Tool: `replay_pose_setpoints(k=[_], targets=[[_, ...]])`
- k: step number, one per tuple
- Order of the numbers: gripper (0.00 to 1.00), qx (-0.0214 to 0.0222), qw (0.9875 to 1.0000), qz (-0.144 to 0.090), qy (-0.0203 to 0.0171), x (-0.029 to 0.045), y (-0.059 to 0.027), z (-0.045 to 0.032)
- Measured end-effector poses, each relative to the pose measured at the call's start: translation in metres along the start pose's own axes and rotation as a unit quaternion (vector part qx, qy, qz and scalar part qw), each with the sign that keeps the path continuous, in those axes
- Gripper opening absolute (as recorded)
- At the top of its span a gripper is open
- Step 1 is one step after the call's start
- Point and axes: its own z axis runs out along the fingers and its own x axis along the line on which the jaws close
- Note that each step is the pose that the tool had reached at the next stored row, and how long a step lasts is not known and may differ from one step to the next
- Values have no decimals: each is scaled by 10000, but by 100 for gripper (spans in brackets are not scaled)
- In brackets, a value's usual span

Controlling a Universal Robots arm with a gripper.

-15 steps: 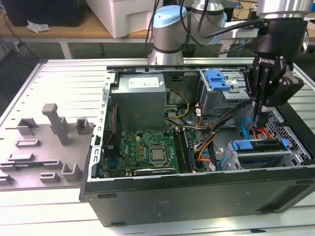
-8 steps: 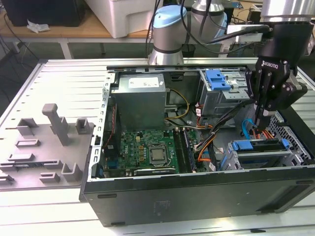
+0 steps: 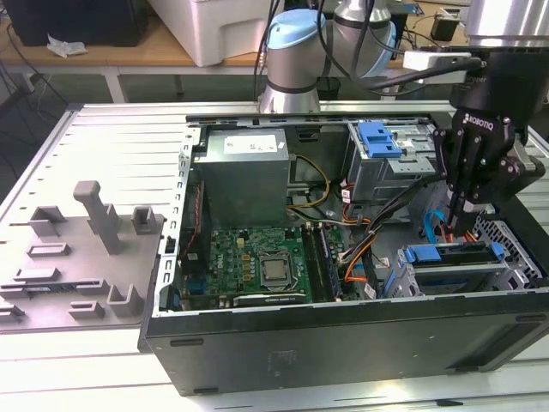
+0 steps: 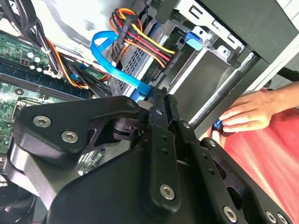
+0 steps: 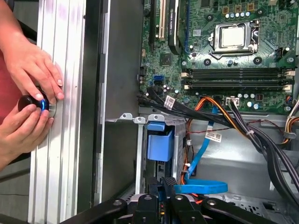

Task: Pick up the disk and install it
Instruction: 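Insert the second disk wire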

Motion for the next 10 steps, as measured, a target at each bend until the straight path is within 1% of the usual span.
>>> replay_pose_setpoints(k=[2, 3, 10], targets=[[16, 1, 10000, 1, -23, 8, -2, 3], [16, 1, 10000, 1, -26, 8, -1, 3], [16, 2, 10000, 0, -26, 9, -2, 3]])
